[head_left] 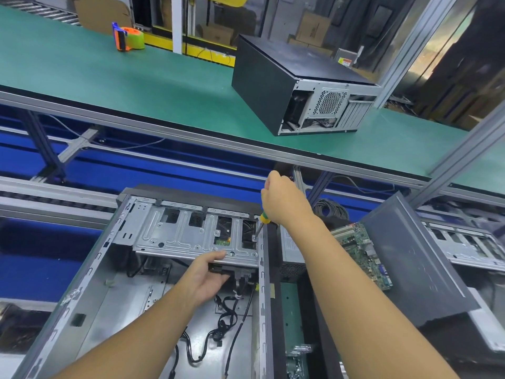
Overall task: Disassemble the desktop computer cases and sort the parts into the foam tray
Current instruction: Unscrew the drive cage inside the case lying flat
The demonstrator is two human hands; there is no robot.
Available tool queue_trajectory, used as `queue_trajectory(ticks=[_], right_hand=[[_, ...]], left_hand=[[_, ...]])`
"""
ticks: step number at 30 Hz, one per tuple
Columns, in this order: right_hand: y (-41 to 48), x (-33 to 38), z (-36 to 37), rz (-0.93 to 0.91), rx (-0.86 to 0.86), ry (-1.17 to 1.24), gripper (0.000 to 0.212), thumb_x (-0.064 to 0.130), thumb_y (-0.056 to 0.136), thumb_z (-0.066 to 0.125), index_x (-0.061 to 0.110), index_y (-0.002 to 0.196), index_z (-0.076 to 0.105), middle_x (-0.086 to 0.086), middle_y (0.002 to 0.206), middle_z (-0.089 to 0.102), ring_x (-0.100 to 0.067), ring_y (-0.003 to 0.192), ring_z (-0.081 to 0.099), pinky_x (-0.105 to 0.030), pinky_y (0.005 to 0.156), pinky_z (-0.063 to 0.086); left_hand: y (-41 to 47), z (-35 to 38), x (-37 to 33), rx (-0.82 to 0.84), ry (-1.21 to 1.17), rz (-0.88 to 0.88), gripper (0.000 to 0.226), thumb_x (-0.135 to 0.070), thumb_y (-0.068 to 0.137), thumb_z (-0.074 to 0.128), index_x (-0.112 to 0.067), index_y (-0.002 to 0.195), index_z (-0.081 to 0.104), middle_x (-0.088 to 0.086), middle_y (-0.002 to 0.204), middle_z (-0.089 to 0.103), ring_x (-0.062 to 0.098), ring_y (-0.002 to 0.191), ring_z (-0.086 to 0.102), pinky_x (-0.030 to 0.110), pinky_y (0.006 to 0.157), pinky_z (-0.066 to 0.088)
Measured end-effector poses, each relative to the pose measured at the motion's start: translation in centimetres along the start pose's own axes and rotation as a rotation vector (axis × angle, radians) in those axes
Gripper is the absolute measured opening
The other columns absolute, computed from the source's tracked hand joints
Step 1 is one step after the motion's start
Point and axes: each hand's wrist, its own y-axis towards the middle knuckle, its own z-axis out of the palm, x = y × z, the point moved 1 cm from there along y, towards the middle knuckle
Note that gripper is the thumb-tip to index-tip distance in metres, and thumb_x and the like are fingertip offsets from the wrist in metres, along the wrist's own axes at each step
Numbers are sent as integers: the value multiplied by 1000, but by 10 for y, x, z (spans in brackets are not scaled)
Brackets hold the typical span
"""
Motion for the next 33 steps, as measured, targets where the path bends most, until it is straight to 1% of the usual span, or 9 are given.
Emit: queue_trajectory(ticks=[6,9,12,18,20,23,26,29,33], right_hand=[[3,1,1,38,156,207,18,21,94,56,18,108,45,-3,110,39,-34,103,51,-41,78,47],[1,3,3,0,1,-79,37,51,103,40,16,114,46,-2,104,46,-31,87,52,-40,73,39],[1,5,3,-86,-84,-234,23,32,109,37,13,114,49,-6,103,53,-33,80,53,-40,67,43],[6,2,-8,-5,227,209,21,8,90,50,23,104,48,-1,112,42,-32,106,47,-42,77,49],[4,1,-4,-2,162,147,11,18,94,50,19,104,47,-3,112,39,-33,108,43,-42,77,45],[-1,0,0,12,-35,-91,36,46,105,36,14,115,46,-7,111,47,-34,96,52,-40,72,40],[1,-2,3,-21,-76,-101,22,31,107,39,12,113,47,-8,109,54,-32,80,54,-38,64,39],[5,-4,-2,-26,98,120,14,13,94,51,20,106,48,-4,113,46,-31,95,51,-42,73,47],[2,-6,0,-11,121,148,15,31,94,56,22,103,48,-2,109,45,-28,88,51,-45,77,53]], left_hand=[[2,-5,-1,36,-1,-24,41,2,77,64,8,117,57,28,111,70,37,94,73,42,79,61],[3,-6,-2,27,10,-33,44,2,78,65,7,121,55,27,115,68,37,97,72,42,89,56],[4,-7,-2,27,20,-34,44,2,78,65,7,120,56,27,114,69,36,94,72,40,92,53],[6,-7,-2,36,32,-24,35,2,75,65,5,109,59,26,106,70,35,92,71,41,99,51],[6,-8,-1,30,26,-25,33,2,76,65,5,108,59,26,106,71,35,91,73,41,96,52],[6,-7,-1,26,18,-25,33,2,77,66,3,109,59,26,108,70,36,91,73,42,96,52],[6,-6,-1,22,31,-19,32,1,75,66,3,107,60,26,107,71,35,90,73,41,93,53],[7,-7,0,26,31,-11,36,0,77,66,4,112,59,27,112,69,36,96,70,42,97,52],[6,-5,3,33,21,0,38,-2,78,64,5,114,58,27,116,68,35,98,70,41,92,54]])
